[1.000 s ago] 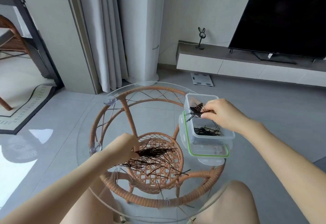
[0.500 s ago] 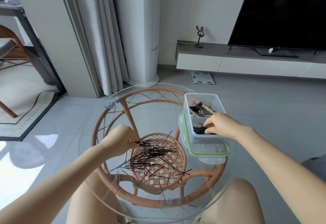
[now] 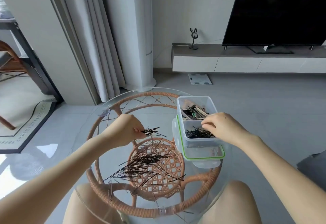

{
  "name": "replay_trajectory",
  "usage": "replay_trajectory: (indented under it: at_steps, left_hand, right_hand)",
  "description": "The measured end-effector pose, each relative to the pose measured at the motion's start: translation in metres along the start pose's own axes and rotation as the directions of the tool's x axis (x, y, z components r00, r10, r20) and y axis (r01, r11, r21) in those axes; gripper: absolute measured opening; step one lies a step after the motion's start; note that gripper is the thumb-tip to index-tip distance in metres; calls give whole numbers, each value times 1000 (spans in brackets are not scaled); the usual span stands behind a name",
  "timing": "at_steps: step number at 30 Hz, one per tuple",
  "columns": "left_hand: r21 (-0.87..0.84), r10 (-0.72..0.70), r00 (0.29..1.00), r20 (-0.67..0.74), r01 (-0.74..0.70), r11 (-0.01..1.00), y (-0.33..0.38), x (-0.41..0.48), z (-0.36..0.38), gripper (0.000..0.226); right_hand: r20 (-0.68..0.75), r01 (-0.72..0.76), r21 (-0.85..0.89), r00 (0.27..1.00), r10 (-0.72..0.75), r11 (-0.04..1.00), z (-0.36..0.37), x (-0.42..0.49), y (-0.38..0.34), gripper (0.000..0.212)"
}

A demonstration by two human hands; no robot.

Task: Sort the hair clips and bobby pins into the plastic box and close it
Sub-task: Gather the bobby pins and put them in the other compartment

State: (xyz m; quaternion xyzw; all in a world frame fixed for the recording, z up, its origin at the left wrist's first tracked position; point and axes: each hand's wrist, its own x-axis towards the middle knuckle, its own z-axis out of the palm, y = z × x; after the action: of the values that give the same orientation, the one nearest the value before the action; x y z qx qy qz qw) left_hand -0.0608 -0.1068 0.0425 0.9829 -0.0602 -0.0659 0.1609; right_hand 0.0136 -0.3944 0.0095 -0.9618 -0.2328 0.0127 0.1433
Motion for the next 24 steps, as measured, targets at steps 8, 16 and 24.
replay_trajectory:
  at_steps: [8, 16, 24]
  left_hand:
    - [-44, 184, 978, -101, -189, 981, 94, 67, 1, 22]
    - [199, 131, 979, 157, -161, 967, 135, 113, 72, 24]
    - [12, 195, 963, 187, -200, 980, 115, 96, 58, 36]
  right_hand:
    - [-175, -28, 49, 984, 36, 998, -16, -24, 22, 17]
    - [-131, -61, 37, 989, 66, 997, -16, -39, 46, 20]
    - [-177, -31, 54, 983, 40, 998, -16, -34, 30, 20]
